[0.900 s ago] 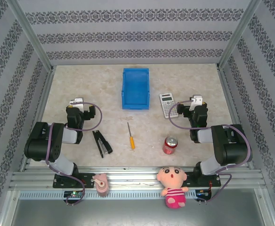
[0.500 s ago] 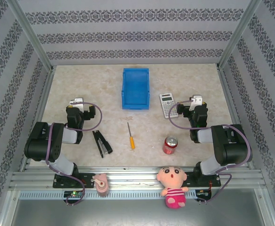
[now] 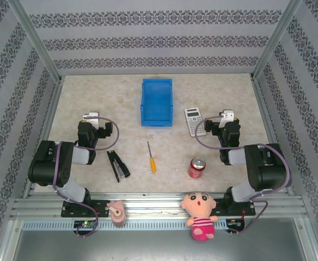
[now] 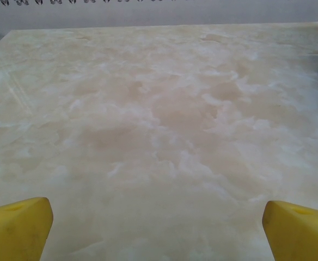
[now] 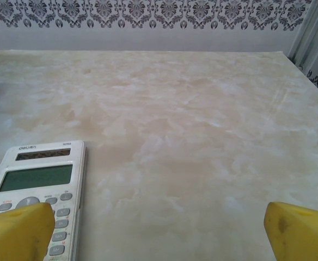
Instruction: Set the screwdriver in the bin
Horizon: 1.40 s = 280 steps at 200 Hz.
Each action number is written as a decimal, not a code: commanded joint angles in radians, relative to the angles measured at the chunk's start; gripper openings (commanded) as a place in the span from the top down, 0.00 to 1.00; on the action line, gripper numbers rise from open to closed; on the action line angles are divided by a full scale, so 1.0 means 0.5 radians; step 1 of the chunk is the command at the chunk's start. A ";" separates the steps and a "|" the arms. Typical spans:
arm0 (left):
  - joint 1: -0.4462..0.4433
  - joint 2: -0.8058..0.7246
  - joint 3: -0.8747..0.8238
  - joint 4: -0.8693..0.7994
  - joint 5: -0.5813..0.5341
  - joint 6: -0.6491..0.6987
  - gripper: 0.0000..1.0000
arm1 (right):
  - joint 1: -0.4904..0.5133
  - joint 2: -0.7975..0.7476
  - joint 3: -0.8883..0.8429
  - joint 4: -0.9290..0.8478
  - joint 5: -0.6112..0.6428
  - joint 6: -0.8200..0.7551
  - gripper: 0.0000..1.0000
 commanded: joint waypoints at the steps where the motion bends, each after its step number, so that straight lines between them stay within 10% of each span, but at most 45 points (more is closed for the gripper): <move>1: 0.014 -0.019 0.035 -0.042 0.028 0.034 0.01 | -0.033 0.014 0.044 0.015 -0.010 0.053 0.02; 63: -0.061 -0.545 0.546 -1.401 0.107 0.167 0.01 | 0.050 -0.140 -0.050 0.050 0.262 0.030 0.02; 115: -0.092 -0.860 1.061 -2.490 0.214 0.375 0.01 | 0.094 -0.879 0.324 -1.212 0.427 0.188 0.02; 130: -0.092 -0.881 1.219 -2.727 0.205 0.427 0.01 | 0.226 -0.991 0.563 -1.726 0.808 0.516 0.02; 161: -0.091 -0.825 1.479 -3.104 0.191 0.495 0.01 | 0.656 -1.260 0.852 -2.226 0.781 0.449 0.02; 202: -0.094 -0.801 1.605 -3.297 0.083 0.530 0.01 | 1.059 -0.945 1.670 -3.528 0.675 0.636 0.02; 280: -0.099 -0.855 1.623 -3.317 0.181 0.476 0.01 | 2.014 -0.315 1.819 -3.645 0.516 1.028 0.08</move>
